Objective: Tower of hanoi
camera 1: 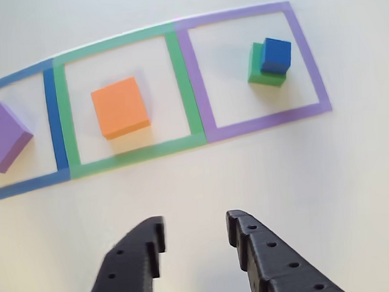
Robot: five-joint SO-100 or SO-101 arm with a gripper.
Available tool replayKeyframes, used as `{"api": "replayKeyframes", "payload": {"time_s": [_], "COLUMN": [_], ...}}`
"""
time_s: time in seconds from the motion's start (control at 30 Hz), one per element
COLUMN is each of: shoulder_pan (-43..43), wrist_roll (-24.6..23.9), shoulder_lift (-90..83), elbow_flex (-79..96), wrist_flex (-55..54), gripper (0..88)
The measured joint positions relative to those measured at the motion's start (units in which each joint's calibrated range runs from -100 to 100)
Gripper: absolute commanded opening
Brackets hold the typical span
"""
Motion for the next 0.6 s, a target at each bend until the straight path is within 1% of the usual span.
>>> {"api": "replayKeyframes", "payload": {"time_s": [0.1, 0.23, 0.37, 0.47, 0.6], "shoulder_pan": [-0.1, -0.1, -0.1, -1.7, -2.7], "wrist_roll": [0.2, 0.4, 0.4, 0.4, 0.4], "shoulder_lift": [-2.5, -6.5, -9.8, -10.8, -10.5], "elbow_flex": [8.6, 22.4, 35.7, 45.8, 54.0], "wrist_flex": [-6.2, -17.6, -30.8, -43.2, -56.2], "gripper": [26.2, 32.1, 34.3, 36.3, 38.8]}}
